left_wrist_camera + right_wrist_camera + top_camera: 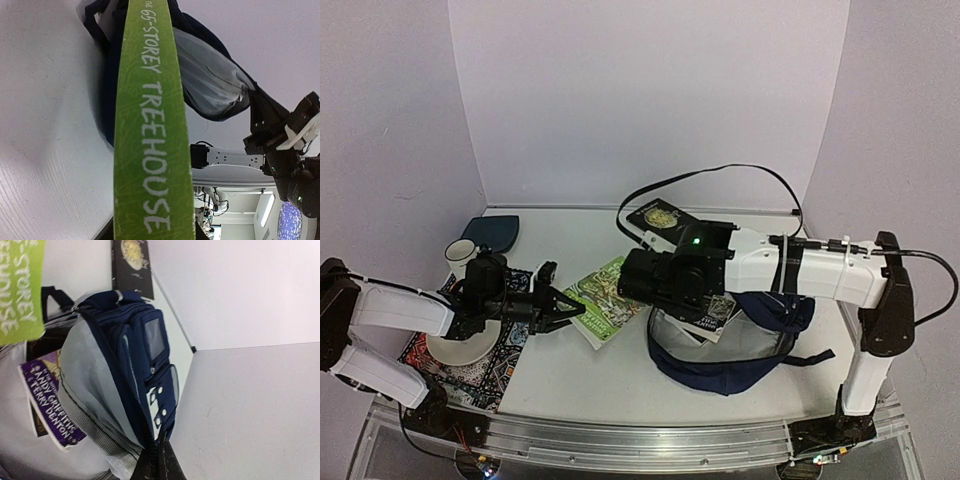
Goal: Pack the student bag
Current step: Pick up the largest pocket of the bag from the student bag, then place the book in the largest pocket of the bag.
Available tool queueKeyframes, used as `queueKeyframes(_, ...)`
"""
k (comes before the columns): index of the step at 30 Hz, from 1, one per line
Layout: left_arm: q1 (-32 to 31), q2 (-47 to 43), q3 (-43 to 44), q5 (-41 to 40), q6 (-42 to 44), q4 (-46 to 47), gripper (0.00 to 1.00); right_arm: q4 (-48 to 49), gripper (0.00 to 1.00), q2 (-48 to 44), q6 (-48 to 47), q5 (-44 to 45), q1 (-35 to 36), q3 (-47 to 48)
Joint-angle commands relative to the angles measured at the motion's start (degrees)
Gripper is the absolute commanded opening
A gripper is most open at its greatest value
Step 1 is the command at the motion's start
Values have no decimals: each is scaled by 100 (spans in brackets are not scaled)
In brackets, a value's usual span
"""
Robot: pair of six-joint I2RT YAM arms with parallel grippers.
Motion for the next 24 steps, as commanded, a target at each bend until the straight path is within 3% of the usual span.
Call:
queueKeyframes(1, -122, -347, 248, 523, -59, 609, 0, -299, 0, 265, -120, 1855, 27, 701)
queueKeyframes(12, -802, -214, 540, 470, -120, 606, 0, -73, 0, 424, -116, 1739, 27, 1137)
queueKeyframes(24, -1110, 1200, 1687, 131, -187, 689, 0, 984, 0, -135, -255, 759, 27, 554)
